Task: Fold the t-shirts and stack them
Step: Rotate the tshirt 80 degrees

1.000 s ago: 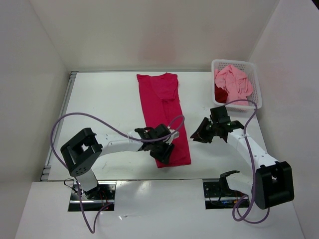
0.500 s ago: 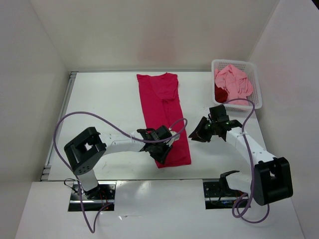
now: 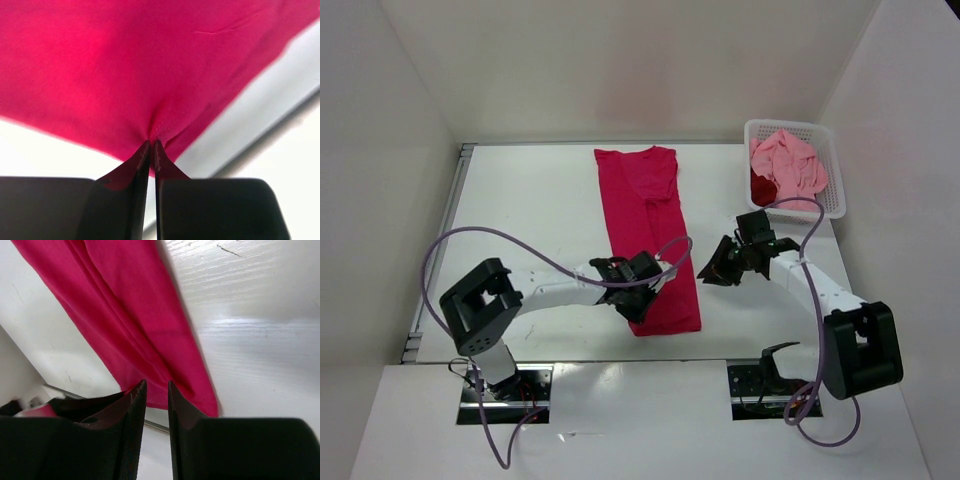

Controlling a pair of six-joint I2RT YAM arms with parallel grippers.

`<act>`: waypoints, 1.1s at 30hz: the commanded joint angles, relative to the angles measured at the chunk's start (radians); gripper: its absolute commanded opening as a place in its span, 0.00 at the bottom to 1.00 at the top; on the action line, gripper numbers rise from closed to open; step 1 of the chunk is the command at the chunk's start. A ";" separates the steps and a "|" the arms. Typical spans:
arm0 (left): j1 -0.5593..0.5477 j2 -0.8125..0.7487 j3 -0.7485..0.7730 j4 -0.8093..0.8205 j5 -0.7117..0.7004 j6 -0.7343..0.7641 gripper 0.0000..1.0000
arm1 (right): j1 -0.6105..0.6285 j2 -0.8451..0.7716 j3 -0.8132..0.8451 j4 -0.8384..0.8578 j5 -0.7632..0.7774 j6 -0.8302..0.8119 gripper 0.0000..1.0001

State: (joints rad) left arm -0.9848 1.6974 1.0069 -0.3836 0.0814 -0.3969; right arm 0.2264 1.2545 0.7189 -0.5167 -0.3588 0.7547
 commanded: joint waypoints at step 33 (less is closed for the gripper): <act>0.158 -0.381 -0.197 -0.070 0.047 -0.375 0.49 | 0.131 0.204 0.108 0.046 0.035 -0.074 0.30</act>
State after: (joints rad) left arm -0.8295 1.1992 0.7246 -0.5056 0.0898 -0.8558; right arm 0.3252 1.4586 0.7593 -0.4854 -0.3580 0.7036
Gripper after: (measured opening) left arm 0.473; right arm 0.296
